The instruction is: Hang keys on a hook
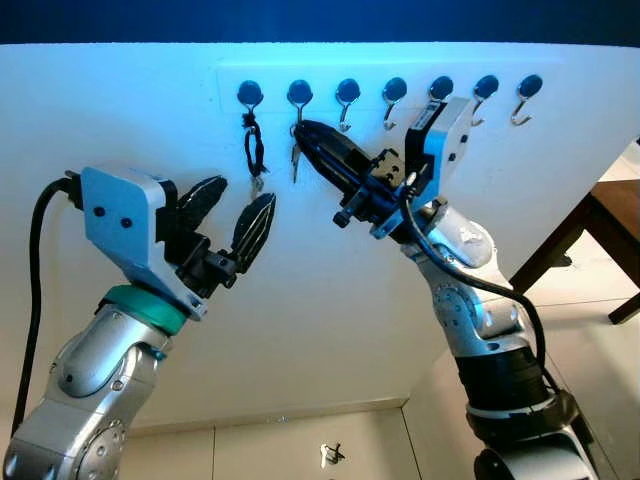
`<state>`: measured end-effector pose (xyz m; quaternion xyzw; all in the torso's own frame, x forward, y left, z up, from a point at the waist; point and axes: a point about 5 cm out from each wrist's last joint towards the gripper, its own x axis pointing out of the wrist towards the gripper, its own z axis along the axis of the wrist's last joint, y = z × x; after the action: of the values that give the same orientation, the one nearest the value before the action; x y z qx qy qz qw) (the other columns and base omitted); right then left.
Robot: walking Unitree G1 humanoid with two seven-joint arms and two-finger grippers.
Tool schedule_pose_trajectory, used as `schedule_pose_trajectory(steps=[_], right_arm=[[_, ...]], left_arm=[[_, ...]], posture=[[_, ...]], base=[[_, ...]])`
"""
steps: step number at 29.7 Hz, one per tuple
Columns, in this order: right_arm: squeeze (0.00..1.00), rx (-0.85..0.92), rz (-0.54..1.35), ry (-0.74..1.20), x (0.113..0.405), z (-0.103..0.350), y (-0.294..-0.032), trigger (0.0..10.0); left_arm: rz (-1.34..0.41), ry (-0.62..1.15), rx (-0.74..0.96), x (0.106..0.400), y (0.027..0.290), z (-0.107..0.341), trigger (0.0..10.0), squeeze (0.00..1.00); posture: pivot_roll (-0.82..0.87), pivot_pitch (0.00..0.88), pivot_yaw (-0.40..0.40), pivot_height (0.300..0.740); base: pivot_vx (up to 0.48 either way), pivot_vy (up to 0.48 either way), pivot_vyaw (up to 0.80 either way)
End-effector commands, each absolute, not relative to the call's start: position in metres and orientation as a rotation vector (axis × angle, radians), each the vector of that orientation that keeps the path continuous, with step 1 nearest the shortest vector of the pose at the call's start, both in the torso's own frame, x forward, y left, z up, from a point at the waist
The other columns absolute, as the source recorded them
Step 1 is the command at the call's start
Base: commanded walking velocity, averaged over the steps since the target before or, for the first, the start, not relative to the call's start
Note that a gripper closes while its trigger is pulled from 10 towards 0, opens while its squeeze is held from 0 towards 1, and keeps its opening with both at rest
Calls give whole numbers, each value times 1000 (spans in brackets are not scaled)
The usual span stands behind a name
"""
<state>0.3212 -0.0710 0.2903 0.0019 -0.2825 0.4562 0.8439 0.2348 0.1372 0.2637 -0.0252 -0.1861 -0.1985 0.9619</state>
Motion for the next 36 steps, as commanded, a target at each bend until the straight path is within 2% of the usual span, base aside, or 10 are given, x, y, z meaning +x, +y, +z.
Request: schedule_pose_trajectory(steps=[1,15,18,19,24,36], right_arm=[[0,55,946,-527,327,282,-74,10000],[0,99,911,-564,330,291,-72,10000],[0,53,925,-600,327,296,-71,10000],[0,-50,949,-631,322,298,-68,10000],[0,-155,966,-672,317,300,-65,10000],[0,-127,979,-746,310,316,-62,10000]], left_arm=[[-398,-351,-56,236,139,259,10000,0],[-400,-347,-56,235,138,259,10000,0],[-400,-347,-56,235,138,259,10000,0],[-401,-347,-56,235,138,259,10000,0],[-403,-347,-57,235,137,259,10000,0],[-407,-348,-57,236,136,260,10000,0]], posture=[[-52,49,40,740],[-49,53,41,740],[-49,54,42,740],[-50,54,43,740],[-51,54,44,740],[-49,49,46,740]], base=[[0,0,0],[0,0,0],[0,0,0],[0,0,0],[0,0,0],[0,0,0]])
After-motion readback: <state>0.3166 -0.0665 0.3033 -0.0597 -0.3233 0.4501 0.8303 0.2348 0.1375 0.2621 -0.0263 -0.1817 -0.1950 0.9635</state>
